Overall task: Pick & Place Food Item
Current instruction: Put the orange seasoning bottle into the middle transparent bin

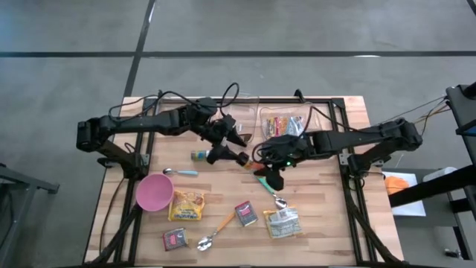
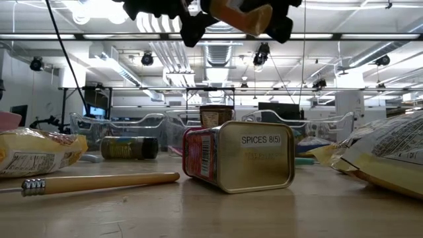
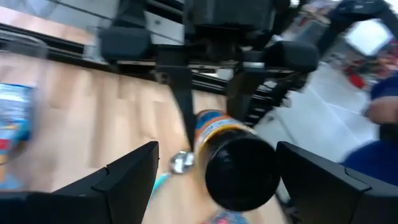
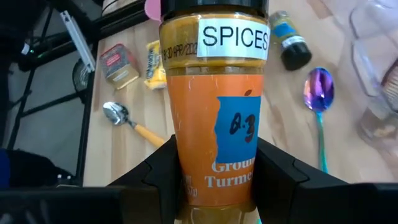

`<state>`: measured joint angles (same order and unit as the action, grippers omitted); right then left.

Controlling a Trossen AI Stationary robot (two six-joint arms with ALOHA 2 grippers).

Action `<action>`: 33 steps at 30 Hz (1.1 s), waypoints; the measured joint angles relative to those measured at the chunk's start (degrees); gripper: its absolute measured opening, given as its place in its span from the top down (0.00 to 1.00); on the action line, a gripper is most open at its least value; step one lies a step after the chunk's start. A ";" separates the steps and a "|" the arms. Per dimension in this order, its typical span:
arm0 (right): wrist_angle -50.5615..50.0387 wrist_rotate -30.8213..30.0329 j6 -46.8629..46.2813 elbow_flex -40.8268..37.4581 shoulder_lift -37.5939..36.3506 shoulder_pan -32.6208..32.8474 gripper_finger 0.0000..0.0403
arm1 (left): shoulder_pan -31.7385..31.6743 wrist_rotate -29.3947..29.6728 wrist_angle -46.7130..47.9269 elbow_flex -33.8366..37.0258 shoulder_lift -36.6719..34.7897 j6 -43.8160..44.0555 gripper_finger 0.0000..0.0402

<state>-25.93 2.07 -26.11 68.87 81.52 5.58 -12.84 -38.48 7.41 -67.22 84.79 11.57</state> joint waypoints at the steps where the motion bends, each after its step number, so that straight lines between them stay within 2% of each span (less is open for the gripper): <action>1: 0.23 -0.12 0.24 0.52 0.48 -0.18 0.63 | 0.06 -1.61 0.00 0.00 0.02 0.87 0.19; 5: 0.23 -0.18 0.65 1.25 0.82 -0.65 0.63 | 0.29 -4.63 0.16 0.00 0.07 2.42 0.19; 9: 0.09 0.29 0.69 1.28 0.34 -0.72 0.63 | 0.55 -4.72 -0.03 0.00 0.07 2.36 0.19; 21: 1.56 -0.27 -0.26 1.26 -0.03 -0.78 0.63 | 0.92 0.80 -0.32 0.00 0.07 1.75 0.19; 29: 3.68 0.98 -0.41 1.23 -0.03 -0.78 0.63 | 0.92 0.94 -1.23 0.00 0.07 1.75 0.19; 33: 3.77 0.99 -0.41 1.23 -0.03 -0.78 0.63 | 0.92 0.92 -1.82 0.00 0.07 1.73 0.22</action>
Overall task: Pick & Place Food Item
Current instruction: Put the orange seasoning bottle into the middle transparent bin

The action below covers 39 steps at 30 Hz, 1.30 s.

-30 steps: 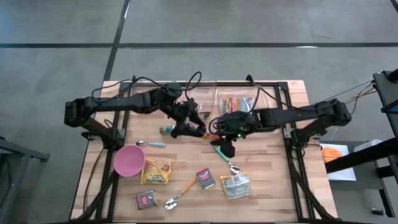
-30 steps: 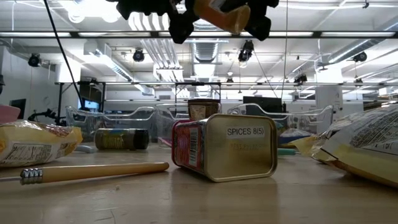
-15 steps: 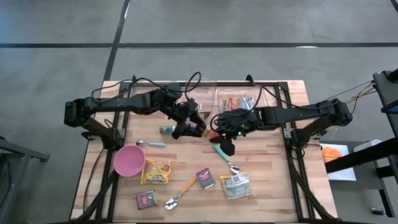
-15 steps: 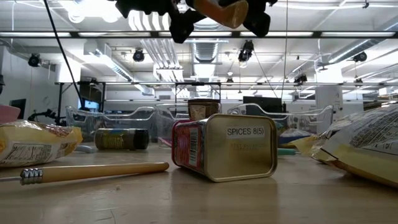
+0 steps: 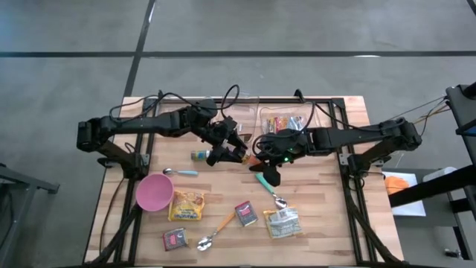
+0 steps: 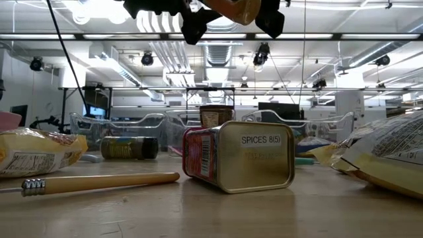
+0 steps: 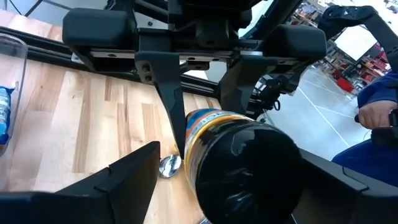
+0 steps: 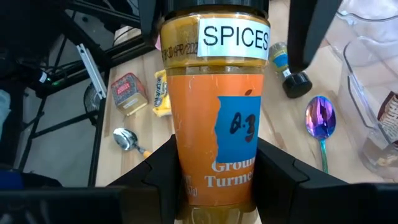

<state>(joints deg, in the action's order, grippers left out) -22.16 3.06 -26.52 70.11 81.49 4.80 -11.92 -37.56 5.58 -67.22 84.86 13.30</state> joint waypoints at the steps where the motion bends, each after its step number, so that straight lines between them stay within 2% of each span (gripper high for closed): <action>1: -0.01 0.00 0.02 -0.01 0.00 0.00 0.63 | 0.00 -0.03 0.00 0.00 0.00 0.02 0.24; 8: -0.10 -0.01 -0.29 -0.13 0.00 -0.02 0.63 | 0.00 -0.77 -0.02 0.00 0.00 -0.01 0.45; 27: -0.07 1.00 -0.79 -0.15 0.02 -0.02 0.63 | 0.00 -0.91 0.04 0.00 0.00 0.25 0.46; 31: -0.12 1.26 -0.78 -0.18 0.02 0.00 0.55 | 0.00 -1.01 0.04 0.00 0.00 0.25 0.46; 39: -0.08 1.90 -1.62 -0.39 0.02 0.11 0.28 | -0.02 -0.79 0.55 0.00 0.00 0.38 0.46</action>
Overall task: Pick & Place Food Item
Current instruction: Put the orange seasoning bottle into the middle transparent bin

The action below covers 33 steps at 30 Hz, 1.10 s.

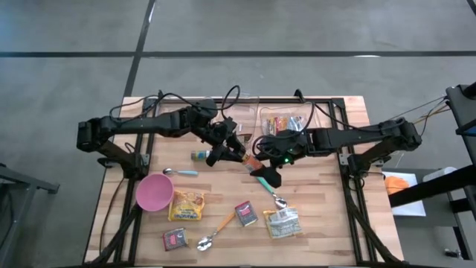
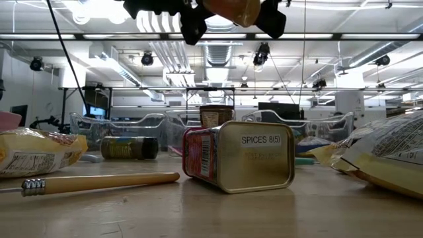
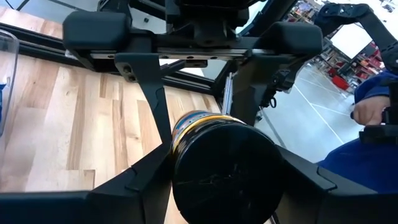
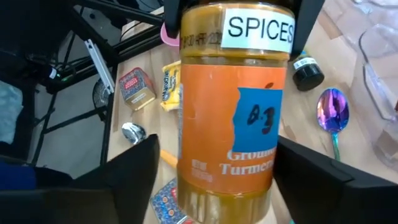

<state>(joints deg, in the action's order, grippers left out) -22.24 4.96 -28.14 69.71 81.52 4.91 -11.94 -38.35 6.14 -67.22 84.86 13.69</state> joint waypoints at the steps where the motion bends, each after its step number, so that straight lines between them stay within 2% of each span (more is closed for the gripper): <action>1: 0.02 0.03 -0.51 0.00 0.00 0.00 0.25 | 0.00 0.04 0.19 0.00 0.00 0.21 0.46; 7: -0.10 -0.15 -1.62 0.00 0.00 0.00 0.18 | -0.04 0.26 0.67 0.00 0.00 1.34 0.46; 26: -5.03 -4.04 -3.85 0.17 -1.30 -0.04 0.17 | -1.41 3.50 1.86 -0.23 -2.60 3.73 0.46; 33: -10.29 -9.88 -5.07 0.20 -5.20 -0.04 0.17 | -3.91 4.05 4.81 -0.37 -2.69 6.98 0.46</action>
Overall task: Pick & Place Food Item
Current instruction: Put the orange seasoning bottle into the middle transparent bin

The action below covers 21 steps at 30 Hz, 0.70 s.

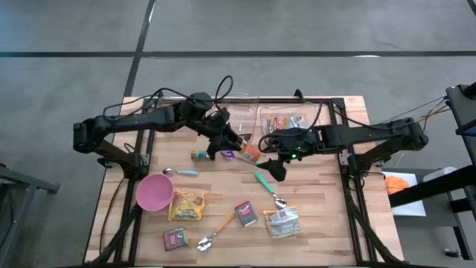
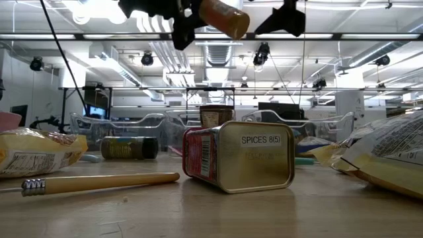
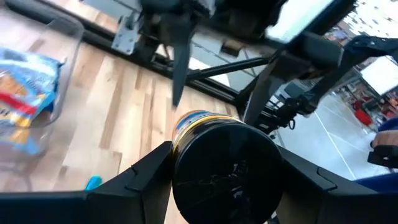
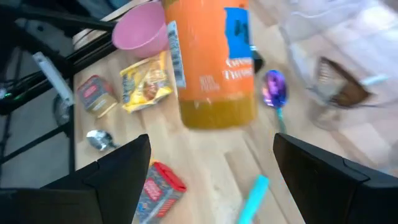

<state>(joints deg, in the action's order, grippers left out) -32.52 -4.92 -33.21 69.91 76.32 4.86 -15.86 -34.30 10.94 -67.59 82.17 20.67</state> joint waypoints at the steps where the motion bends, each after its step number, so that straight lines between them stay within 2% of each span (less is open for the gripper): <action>1: -1.01 -1.04 -0.30 0.00 -0.82 0.00 0.17 | -0.45 0.03 0.27 0.00 0.00 0.22 0.46; 6: -6.46 -5.78 -2.71 0.00 -5.14 -0.04 0.17 | -2.91 0.05 0.90 -0.02 0.00 1.88 0.46; 12: -10.65 -7.56 -3.26 0.00 -8.07 -0.03 0.17 | -7.31 0.89 4.05 -0.04 0.00 3.35 0.46; 15: -11.81 -8.58 -3.27 -0.02 -8.22 0.00 0.17 | -9.92 2.19 10.51 -2.42 0.20 3.17 0.46; 21: -12.82 -8.75 -2.80 -0.56 -8.00 -0.01 0.17 | -13.19 8.21 23.15 -10.62 0.81 -5.50 0.46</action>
<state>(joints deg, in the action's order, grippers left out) -45.34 -13.67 -36.01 69.35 68.31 4.85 -29.04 -26.08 34.09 -78.21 82.98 15.16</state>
